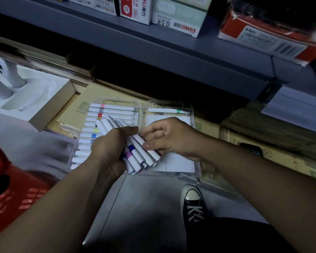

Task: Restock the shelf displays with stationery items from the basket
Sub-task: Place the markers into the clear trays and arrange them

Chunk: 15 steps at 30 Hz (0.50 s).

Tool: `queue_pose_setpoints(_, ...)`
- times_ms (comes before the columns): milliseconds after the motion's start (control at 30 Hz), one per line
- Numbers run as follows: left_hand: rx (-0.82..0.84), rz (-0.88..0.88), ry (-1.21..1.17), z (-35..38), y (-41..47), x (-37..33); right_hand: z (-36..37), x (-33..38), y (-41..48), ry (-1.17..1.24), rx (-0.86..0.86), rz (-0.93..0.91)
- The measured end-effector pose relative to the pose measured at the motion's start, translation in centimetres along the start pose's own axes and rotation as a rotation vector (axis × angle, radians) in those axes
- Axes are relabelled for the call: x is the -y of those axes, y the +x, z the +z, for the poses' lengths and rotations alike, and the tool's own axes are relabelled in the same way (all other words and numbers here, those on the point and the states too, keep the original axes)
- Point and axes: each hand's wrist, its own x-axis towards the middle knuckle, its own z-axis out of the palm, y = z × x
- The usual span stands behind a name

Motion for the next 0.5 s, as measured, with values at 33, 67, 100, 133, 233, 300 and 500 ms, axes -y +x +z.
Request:
queue_pose_setpoints(33, 0.009, -0.008, 0.006, -0.1, 0.0, 0.0, -0.3, 0.0, -0.1, -0.013, 0.011, 0.000)
queue_pose_setpoints(67, 0.004, -0.011, 0.018, -0.2, 0.0, 0.1, -0.6, 0.0, -0.2, -0.050, 0.008, -0.004)
queue_pose_setpoints(100, -0.010, -0.009, 0.033, -0.4, 0.2, 0.3, -0.7, 0.0, -0.1, -0.105, 0.002, -0.018)
queue_pose_setpoints(133, -0.028, -0.007, 0.047, -0.5, 0.3, 0.4, -0.9, 0.0, -0.1, -0.167, -0.016, -0.030)
queue_pose_setpoints(233, -0.053, -0.008, 0.065, -0.8, 0.6, 0.4, -2.2, -1.1, 1.1, -0.368, -0.201, -0.106)
queue_pose_setpoints(300, -0.047, -0.021, 0.062, -0.9, 0.7, 0.4, -3.7, -2.4, 2.1, -0.551, -0.412, -0.207)
queue_pose_setpoints(500, -0.015, -0.039, 0.081, -1.0, 0.6, 0.3, -6.4, -4.7, 3.5, -0.709, -0.664, -0.133)
